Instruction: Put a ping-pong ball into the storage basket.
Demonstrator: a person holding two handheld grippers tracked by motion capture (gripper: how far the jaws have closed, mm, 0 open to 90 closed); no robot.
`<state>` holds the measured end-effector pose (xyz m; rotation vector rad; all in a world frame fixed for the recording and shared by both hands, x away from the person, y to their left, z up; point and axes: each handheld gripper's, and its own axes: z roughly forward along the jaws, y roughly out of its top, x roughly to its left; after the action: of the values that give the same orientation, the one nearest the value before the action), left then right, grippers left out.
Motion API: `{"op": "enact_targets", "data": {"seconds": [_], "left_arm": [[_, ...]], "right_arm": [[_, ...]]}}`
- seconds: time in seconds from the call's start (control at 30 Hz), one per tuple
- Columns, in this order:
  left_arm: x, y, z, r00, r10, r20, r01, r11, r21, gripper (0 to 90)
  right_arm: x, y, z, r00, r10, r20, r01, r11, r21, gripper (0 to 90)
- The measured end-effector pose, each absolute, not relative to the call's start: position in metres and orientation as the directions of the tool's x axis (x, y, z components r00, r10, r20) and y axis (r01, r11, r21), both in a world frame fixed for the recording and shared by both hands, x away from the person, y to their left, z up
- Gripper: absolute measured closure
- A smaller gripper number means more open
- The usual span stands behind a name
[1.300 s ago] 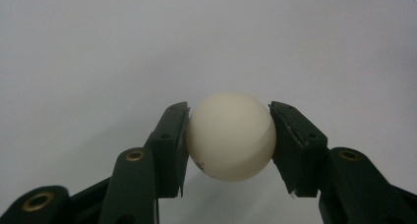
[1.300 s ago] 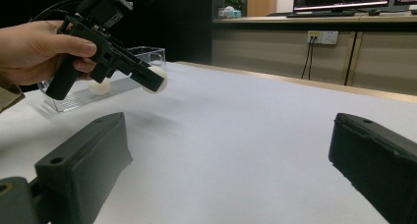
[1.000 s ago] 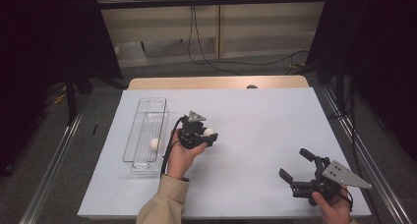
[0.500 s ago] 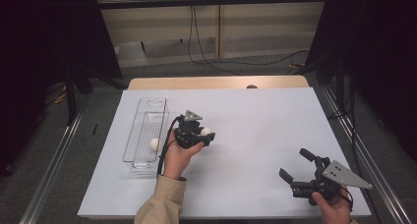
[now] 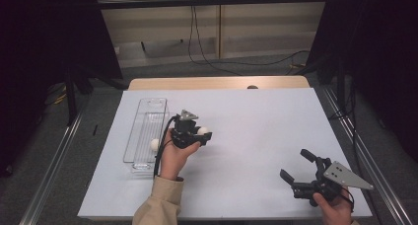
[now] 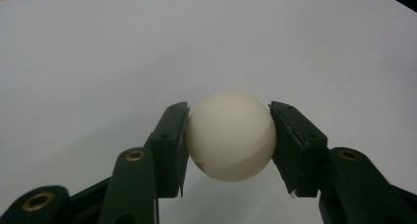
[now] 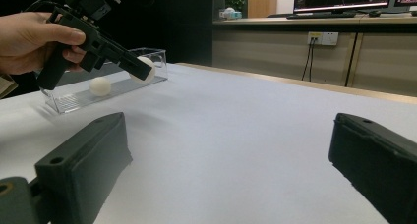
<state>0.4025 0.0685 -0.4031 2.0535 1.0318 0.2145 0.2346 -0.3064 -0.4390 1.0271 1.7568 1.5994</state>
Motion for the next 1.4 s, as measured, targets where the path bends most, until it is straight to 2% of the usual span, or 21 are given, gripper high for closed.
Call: {"op": "enact_targets", "data": {"seconds": [1.4], "left_arm": [[0.402,0.096,-0.395,0.611,0.770,-0.185,0.606,-0.304,0.735,51.1]], "right_arm": [[0.234,-0.306,-0.438,-0.566,0.819,0.091,0.166,0.006,0.986,1.3]]}}
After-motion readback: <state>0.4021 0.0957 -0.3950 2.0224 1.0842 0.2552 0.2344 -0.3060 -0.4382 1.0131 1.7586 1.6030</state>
